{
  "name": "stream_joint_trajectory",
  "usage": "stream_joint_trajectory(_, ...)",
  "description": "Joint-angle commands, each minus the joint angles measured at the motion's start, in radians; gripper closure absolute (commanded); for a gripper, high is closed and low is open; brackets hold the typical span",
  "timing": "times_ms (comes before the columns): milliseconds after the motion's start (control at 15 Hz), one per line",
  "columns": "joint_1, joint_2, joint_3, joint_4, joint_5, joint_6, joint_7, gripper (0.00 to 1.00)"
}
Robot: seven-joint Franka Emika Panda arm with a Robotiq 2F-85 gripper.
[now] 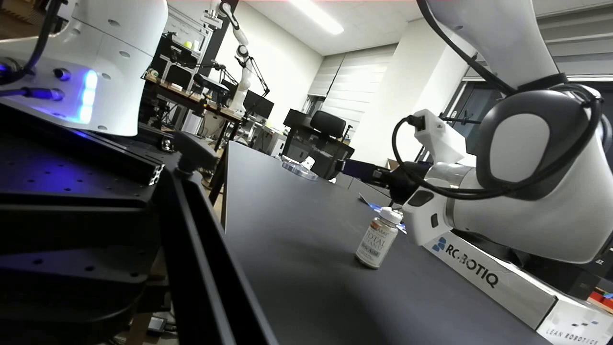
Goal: Place the bottle on the table upright
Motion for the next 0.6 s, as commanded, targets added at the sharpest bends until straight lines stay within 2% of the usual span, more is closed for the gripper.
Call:
stream_joint_trajectory(0,0.050,-0.095,-0.024,-0.141,-0.039,0.061,-0.032,0.00)
stream_joint_trajectory(200,0.077,-0.120,-0.028,-0.199,-0.055,0.121,-0.034,0.00)
stream_joint_trajectory(267,0.046,-0.066,-0.007,-0.126,-0.038,0.080,-0.026,0.00)
stream_joint_trajectory(533,0.060,-0.077,-0.007,-0.158,-0.044,0.106,-0.029,0.00)
